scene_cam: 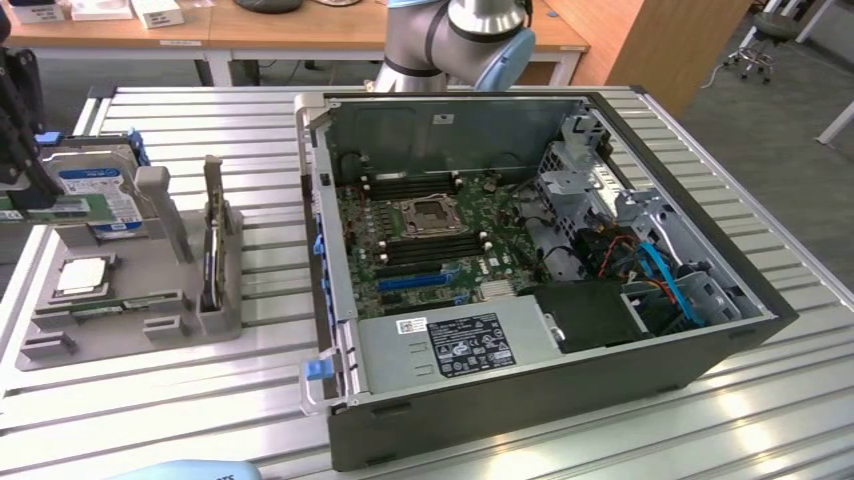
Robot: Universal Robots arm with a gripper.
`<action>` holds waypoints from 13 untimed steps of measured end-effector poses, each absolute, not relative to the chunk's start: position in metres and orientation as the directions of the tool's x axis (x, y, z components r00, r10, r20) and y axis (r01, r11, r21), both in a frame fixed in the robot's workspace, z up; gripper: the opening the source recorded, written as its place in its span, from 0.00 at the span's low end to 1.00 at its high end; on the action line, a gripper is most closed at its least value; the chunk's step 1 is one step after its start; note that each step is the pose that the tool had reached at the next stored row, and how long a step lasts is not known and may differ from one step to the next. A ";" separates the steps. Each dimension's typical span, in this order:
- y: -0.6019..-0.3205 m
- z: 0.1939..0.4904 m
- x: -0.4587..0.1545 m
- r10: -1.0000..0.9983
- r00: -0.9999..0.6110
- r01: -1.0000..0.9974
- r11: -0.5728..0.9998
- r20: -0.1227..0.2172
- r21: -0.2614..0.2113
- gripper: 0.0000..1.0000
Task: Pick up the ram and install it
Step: 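Pick up the ram and move it above insertion slot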
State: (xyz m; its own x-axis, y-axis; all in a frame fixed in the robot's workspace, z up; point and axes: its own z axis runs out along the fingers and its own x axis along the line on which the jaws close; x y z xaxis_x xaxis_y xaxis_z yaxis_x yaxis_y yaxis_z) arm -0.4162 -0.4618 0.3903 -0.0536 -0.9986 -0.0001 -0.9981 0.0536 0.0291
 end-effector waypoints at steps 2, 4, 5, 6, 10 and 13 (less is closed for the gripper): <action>-0.462 0.394 -0.416 -0.999 -0.053 -0.998 0.053 0.000 0.029 0.12; -0.462 0.397 -0.416 -0.999 -0.052 -0.998 0.052 0.000 0.029 0.12; -0.462 0.398 -0.416 -0.999 -0.052 -0.998 0.052 0.000 0.029 0.12; -0.462 0.399 -0.416 -0.999 -0.052 -0.998 0.052 0.000 0.029 0.12; -0.462 0.404 -0.416 -0.999 -0.051 -0.998 0.051 0.000 0.029 0.12; -0.462 0.404 -0.416 -0.999 -0.051 -0.998 0.050 0.000 0.029 0.12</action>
